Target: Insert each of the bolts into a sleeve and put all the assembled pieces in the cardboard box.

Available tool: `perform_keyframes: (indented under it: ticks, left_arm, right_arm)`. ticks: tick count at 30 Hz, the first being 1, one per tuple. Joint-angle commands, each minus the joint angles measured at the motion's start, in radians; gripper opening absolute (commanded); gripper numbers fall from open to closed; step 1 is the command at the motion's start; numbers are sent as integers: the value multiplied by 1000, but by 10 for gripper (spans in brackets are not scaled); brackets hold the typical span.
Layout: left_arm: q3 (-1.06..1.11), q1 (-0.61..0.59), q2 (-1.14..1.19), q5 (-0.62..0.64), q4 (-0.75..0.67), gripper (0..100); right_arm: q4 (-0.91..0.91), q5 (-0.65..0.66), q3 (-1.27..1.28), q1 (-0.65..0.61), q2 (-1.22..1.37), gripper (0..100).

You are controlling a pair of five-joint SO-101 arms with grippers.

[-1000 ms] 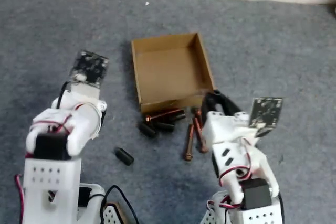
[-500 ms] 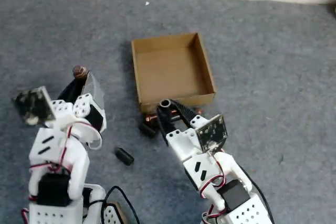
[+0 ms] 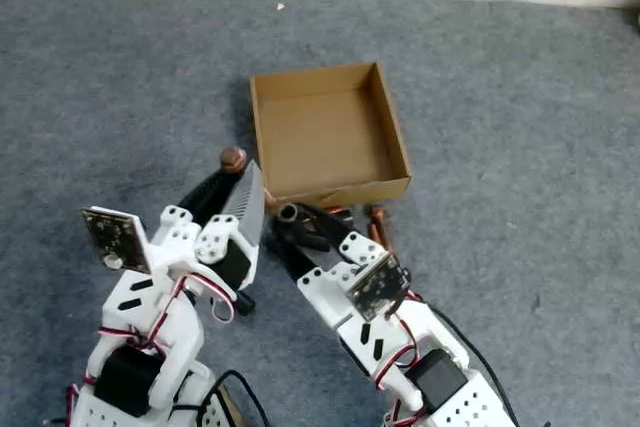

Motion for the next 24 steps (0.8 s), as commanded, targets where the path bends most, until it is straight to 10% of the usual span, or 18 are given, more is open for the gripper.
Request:
perform_keyframes:
  ticks: [1,14,24]
  left_arm:
    - [-13,47,-13,14,-32,5]
    - [-56,82,-16,8,-110,5]
    - [-160,90,-13,9,114,5]
  right_arm:
    - [-41,18,104,-13,-30,5]
    - [25,23,104,-13,-30,5]
    - [30,23,104,-8,-30,5]
